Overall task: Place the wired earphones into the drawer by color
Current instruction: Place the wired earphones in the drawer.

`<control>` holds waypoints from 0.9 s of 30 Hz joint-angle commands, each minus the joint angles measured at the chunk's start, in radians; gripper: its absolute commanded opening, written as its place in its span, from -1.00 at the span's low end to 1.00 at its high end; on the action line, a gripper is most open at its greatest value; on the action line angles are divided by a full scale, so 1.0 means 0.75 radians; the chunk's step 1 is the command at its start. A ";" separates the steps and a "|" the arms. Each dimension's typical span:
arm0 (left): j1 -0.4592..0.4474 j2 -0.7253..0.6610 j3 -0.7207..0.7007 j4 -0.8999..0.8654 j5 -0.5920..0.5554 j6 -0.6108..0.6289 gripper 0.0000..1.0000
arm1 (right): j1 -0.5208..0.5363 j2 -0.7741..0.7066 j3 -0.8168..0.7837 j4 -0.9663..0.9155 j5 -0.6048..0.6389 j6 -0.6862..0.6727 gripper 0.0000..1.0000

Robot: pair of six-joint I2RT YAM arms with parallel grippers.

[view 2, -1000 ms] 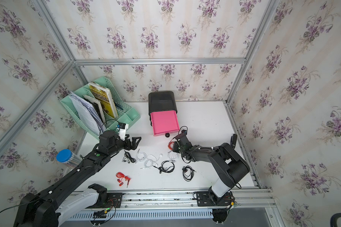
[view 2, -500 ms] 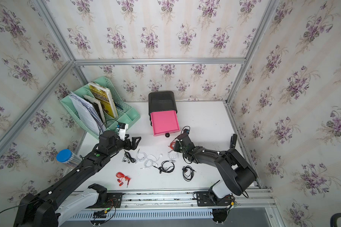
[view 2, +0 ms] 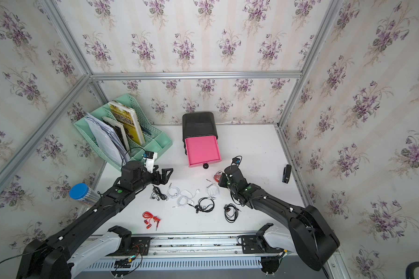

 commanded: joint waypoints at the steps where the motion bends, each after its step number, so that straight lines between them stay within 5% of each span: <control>1: 0.001 -0.010 -0.006 0.017 -0.020 0.008 0.98 | -0.001 -0.091 0.003 -0.080 0.035 -0.050 -1.00; 12: 0.001 -0.018 -0.011 0.015 -0.029 0.010 0.98 | -0.002 -0.358 0.120 -0.271 0.071 -0.099 -1.00; 27: 0.000 -0.033 -0.015 0.007 -0.038 0.013 0.97 | -0.001 -0.351 0.436 -0.287 -0.005 -0.174 -1.00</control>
